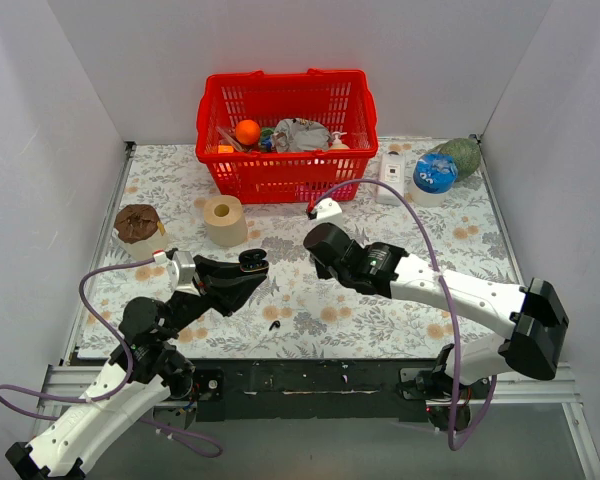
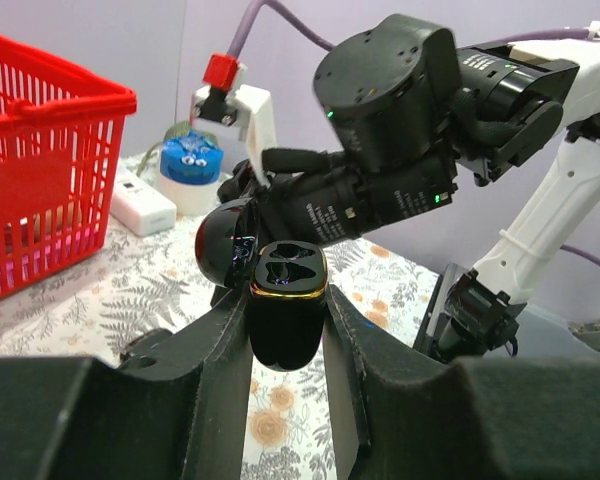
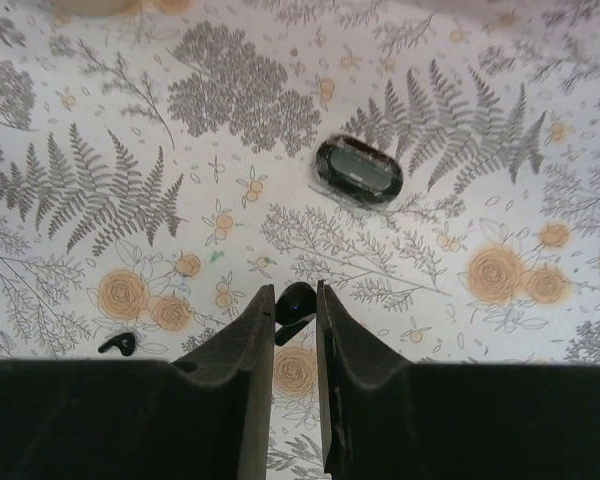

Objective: Insert the wireless bluetooth earbuds into the charging case
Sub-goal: Place the earbud in the charging case.

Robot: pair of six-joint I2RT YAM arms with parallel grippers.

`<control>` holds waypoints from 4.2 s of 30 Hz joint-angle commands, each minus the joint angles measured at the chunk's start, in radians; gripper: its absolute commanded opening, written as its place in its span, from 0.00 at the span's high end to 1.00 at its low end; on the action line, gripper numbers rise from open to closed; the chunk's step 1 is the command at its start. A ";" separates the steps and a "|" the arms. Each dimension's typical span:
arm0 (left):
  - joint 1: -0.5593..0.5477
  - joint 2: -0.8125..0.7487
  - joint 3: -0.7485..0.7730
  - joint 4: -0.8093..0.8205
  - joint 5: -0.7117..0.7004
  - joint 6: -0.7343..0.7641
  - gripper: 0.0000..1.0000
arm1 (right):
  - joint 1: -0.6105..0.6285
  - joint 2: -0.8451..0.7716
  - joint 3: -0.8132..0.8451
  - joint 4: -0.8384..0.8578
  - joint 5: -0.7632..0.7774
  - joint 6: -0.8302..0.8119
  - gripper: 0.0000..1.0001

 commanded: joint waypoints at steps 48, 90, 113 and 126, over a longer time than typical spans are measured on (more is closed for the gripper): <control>-0.003 0.313 0.004 0.525 0.175 0.094 1.00 | 0.054 -0.519 0.087 0.327 -0.178 -0.370 0.99; -0.003 0.830 0.314 0.920 0.146 0.068 1.00 | 0.062 -0.426 -0.027 0.807 -0.252 -0.827 0.99; -0.003 0.794 0.298 0.867 0.155 0.072 1.00 | 0.062 -0.401 -0.037 0.809 -0.180 -0.841 0.99; -0.003 0.795 0.312 0.857 0.147 0.078 1.00 | 0.062 -0.390 -0.008 0.688 -0.235 -0.866 0.99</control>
